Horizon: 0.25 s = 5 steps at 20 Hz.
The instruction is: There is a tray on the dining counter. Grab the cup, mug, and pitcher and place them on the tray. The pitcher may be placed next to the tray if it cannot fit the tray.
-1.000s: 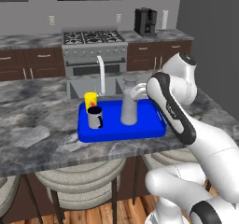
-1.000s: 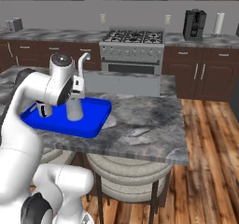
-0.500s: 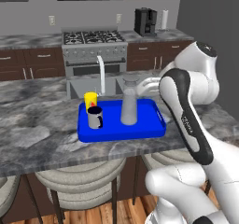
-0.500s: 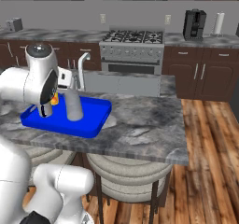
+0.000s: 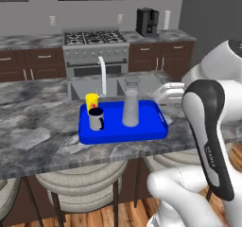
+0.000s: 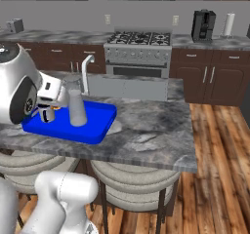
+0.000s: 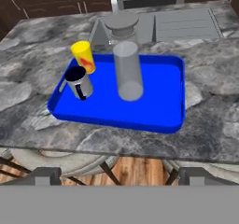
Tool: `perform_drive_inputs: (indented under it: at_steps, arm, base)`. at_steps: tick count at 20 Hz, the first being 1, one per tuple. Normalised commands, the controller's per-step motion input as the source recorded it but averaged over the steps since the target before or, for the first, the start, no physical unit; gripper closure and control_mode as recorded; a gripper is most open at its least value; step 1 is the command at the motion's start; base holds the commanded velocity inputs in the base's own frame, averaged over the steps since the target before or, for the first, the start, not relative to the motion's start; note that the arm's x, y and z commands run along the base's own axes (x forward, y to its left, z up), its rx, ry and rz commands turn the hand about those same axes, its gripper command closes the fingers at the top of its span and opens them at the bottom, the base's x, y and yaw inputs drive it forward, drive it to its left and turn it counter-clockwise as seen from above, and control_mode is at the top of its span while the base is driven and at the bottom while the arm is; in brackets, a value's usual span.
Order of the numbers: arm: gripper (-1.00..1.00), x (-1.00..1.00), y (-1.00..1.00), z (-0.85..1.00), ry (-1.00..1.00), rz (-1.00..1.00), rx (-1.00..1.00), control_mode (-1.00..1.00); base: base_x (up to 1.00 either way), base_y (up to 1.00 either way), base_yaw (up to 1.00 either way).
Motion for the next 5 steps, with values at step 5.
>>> perform_drive_inputs:
  at_steps: [5]
  arm:
    - [-1.00, -0.80, -0.32, 0.14, -0.03, -0.15, -0.04, -1.00]
  base:
    - [0.00, 0.00, 0.00]
